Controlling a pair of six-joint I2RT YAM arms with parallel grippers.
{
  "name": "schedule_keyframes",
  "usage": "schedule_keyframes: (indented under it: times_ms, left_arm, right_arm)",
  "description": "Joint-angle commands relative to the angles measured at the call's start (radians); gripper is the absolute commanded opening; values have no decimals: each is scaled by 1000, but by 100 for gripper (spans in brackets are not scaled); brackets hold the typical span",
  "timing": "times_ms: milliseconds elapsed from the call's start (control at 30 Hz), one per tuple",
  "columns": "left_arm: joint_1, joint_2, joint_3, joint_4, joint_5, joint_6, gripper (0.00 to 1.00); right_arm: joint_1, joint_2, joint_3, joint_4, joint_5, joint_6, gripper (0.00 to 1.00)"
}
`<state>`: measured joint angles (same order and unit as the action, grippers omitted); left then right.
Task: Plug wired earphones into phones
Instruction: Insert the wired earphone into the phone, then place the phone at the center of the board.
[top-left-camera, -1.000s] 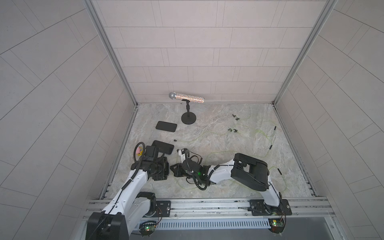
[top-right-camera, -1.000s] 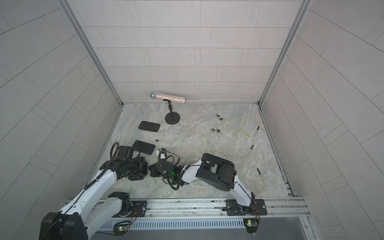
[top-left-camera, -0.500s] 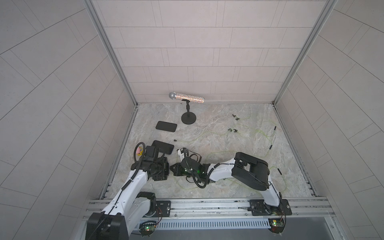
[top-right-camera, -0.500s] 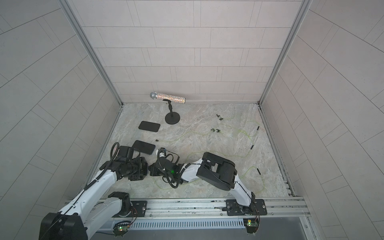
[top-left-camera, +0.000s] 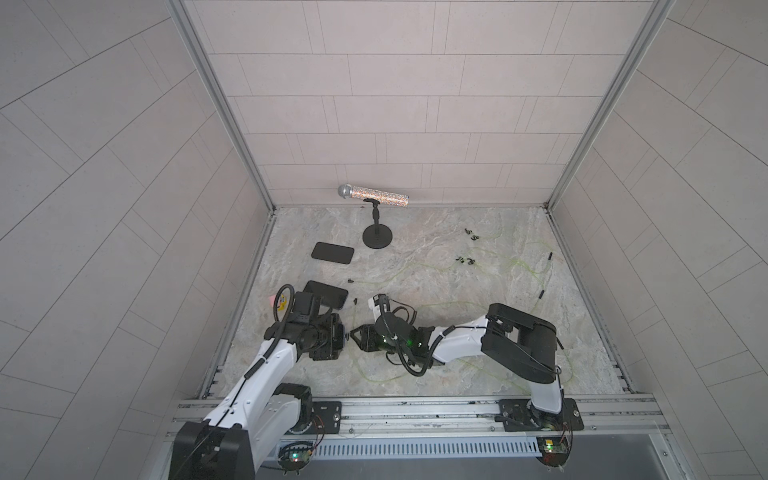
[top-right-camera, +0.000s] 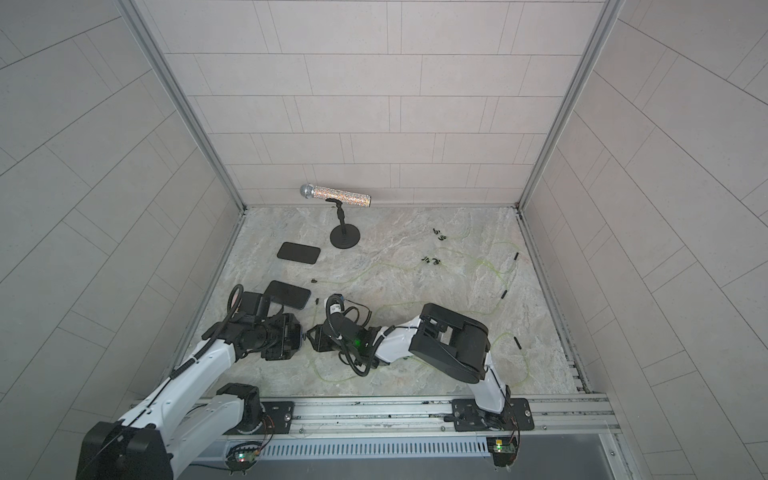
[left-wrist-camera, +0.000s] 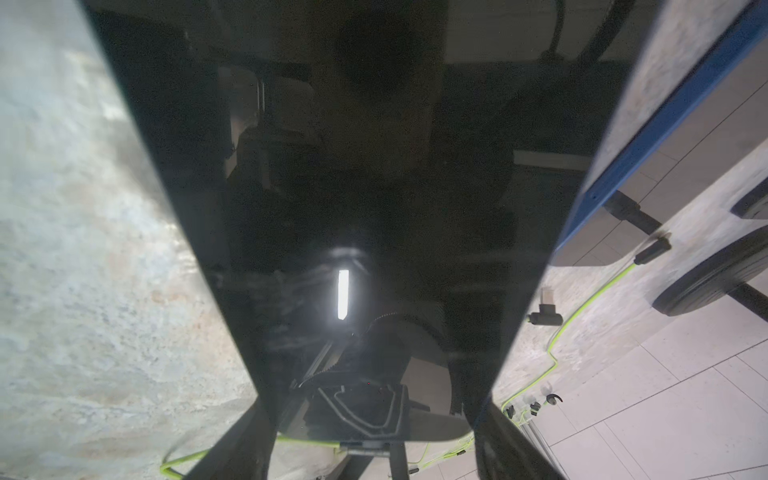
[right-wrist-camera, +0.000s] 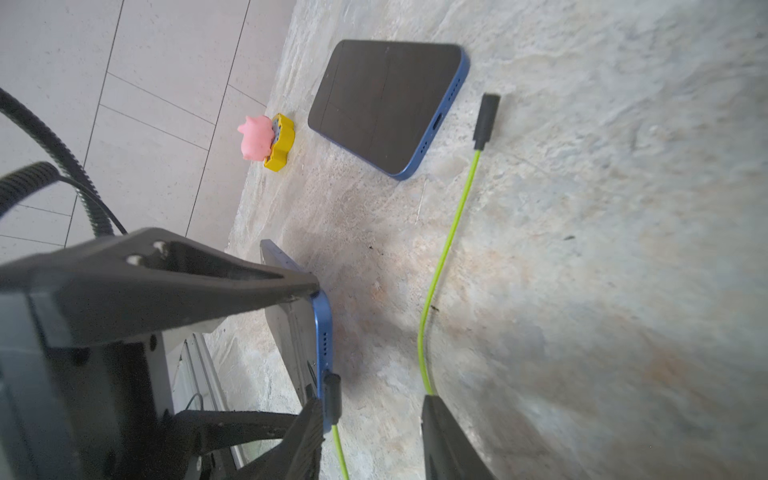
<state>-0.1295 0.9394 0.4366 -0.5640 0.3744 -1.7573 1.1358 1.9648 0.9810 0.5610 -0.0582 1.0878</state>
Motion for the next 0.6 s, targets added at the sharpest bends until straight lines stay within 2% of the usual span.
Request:
schedule_keyframes:
  times_ms: [0, 267, 400, 567]
  left_arm:
    - [-2, 14, -22, -4, -33, -4, 60]
    - [-2, 111, -53, 46, -67, 12, 62]
    - [-2, 143, -36, 41, -74, 43, 77]
    - [-2, 129, 18, -52, -111, 105, 95]
  right_arm:
    - [-9, -77, -33, -34, 46, -35, 43]
    - [-20, -207, -44, -256, 174, -127, 40]
    - [-43, -200, 20, -378, 172, -156, 40]
    - [-55, -112, 192, -550, 163, -222, 39]
